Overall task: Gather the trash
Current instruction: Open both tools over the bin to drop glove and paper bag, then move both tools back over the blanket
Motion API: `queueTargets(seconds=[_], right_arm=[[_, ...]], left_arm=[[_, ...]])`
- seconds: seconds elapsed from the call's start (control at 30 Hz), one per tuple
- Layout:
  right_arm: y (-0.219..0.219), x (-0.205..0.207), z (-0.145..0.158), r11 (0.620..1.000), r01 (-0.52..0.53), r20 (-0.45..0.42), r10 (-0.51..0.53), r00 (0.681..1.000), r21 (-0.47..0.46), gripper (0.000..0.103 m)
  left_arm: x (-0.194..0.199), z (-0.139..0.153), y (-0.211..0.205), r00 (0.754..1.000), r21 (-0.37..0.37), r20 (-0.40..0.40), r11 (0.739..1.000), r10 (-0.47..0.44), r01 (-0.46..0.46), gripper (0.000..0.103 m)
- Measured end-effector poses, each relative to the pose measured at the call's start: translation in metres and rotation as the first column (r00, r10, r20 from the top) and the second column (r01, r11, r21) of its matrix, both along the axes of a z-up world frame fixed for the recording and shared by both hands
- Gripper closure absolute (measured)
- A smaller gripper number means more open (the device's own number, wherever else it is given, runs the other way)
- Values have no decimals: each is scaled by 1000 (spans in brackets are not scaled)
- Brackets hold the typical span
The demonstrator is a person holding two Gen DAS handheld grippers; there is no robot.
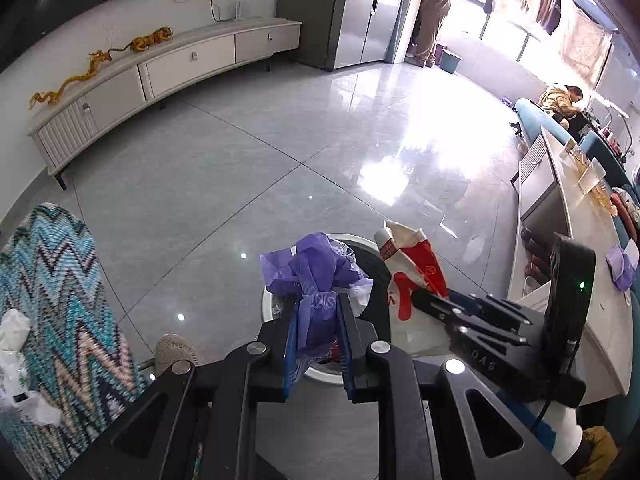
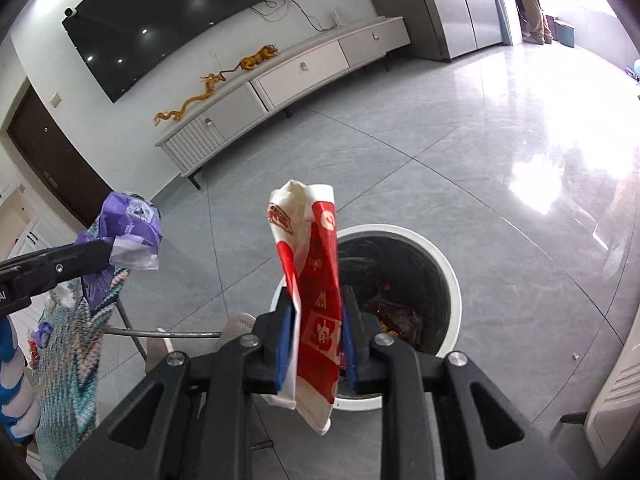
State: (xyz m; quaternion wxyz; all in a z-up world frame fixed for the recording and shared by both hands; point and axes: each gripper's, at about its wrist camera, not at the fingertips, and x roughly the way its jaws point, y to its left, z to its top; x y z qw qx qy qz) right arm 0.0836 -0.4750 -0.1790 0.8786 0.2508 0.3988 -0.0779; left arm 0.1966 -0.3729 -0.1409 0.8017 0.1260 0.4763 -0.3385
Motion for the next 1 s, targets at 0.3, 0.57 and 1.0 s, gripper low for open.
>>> queueTargets(seconds=[0.3,0.57,1.0], right_arm=[[-16,38,-50,999,40,-126,-41,991,-16,68],[-18,39,-55,996,72,-154,-79,985,-51,38],[16,-10,60,969,148,36,-143,989,-198,18]], left_arm=[[29,-36,-23,995,-41,-87,998,37,-41,39],[27,-18,2,996,-85,-43,993,76,-80,39],[-38,79,93,936,-165,293,975,193,-149,39]])
